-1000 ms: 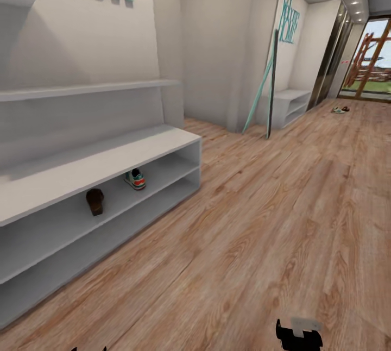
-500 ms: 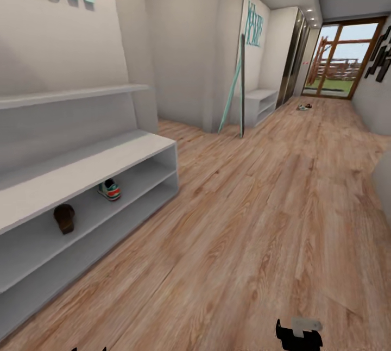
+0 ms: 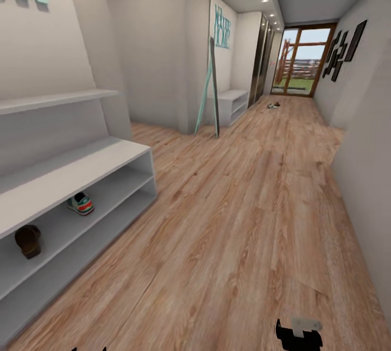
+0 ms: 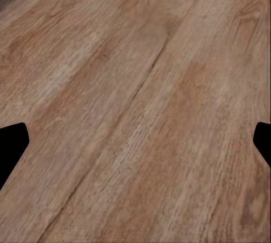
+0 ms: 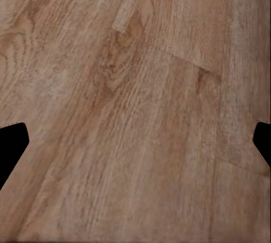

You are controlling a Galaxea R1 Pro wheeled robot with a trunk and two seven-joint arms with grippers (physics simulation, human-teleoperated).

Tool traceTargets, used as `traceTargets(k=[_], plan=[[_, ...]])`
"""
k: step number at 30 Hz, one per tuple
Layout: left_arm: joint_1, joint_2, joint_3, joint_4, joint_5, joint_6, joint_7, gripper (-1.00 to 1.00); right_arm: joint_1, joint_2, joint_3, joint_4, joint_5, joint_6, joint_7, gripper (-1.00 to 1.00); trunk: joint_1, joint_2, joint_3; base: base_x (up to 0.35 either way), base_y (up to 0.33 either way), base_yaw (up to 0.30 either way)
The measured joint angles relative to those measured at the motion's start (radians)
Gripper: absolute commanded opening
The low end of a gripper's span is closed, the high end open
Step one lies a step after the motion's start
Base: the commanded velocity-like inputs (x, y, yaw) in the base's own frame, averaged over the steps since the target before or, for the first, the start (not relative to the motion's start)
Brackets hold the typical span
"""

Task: Pick up the two gym shoes and the two sandals from the corridor floor and place them onto the hallstand (shoe rack) in the corridor, making sure they are on the rack and not on the floor. Arrange them so the two gym shoes are next to each other and the two sandals are next to each other.

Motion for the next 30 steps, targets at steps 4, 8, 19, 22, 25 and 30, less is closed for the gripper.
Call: traceTargets(k=[4,8,19,22,25,30], plan=[[0.0,0.0,0.0,0.0,0.001,0.0,0.0,1.0,0.0,0.0,0.0,0.0,0.0,0.0,0.0,1.0,-0.015,0.028,0.013,0.0,0.0,-0.3],[0.0,0.0,0.0,0.0,0.001,0.0,0.0,1.0,0.0,0.0,0.0,0.0,0.0,0.0,0.0,1.0,-0.031,0.056,0.025,0.0,0.0,-0.3],[0.0,0.0,0.0,0.0,0.001,0.0,0.001,1.0,0.0,0.0,0.0,0.0,0.0,0.0,0.0,1.0,-0.073,0.133,0.06,0.0,0.0,-0.3],[0.0,0.0,0.001,0.0,0.001,0.0,0.001,1.0,0.0,0.001,0.0,0.0,0.0,0.0,0.0,1.0,-0.077,0.14,0.063,0.0,0.0,-0.3],[0.0,0.0,0.001,0.0,0.001,0.0,0.001,1.0,0.0,0.001,0.0,0.0,0.0,0.0,0.0,1.0,-0.077,0.14,0.063,0.0,0.0,-0.3],[0.0,0.0,0.001,0.0,0.002,0.0,0.001,1.0,0.0,0.001,0.0,0.0,0.0,0.0,0.0,1.0,-0.077,0.14,0.063,0.078,0.0,-0.297]])
